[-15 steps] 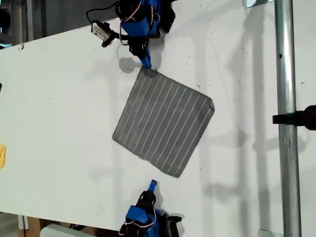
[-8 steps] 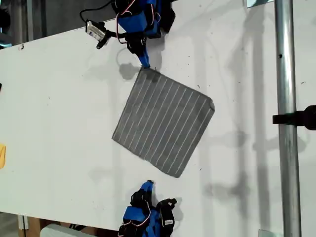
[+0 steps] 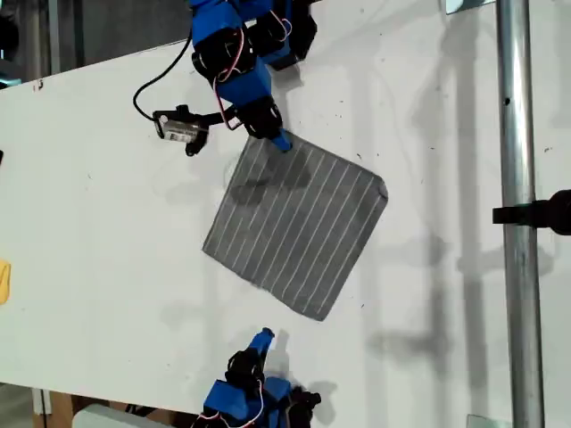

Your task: Grasp corners of a towel and fold twice.

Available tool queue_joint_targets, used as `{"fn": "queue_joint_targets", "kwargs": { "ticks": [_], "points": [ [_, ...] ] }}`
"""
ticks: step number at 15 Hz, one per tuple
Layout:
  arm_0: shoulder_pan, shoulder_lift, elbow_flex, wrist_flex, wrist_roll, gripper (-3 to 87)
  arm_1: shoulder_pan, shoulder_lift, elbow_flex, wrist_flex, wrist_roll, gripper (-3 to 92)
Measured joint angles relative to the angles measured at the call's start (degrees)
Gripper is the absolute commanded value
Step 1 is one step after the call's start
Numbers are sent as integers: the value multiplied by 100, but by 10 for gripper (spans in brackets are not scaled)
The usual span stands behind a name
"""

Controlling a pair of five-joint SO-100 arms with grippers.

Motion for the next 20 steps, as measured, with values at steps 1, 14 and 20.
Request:
{"fn": "queue_joint_targets", "kwargs": {
  "ticks": [1,14,20],
  "points": [
    [185,-527,-571,176,88,-28,-202,-642,-677,229,0,-3],
    [1424,-4333,-4729,1529,1424,-28,-1169,-4887,-4333,967,70,323],
    [1424,-4500,-4729,1564,1415,-28,-1327,-6583,-4913,958,211,316]
  ]
}}
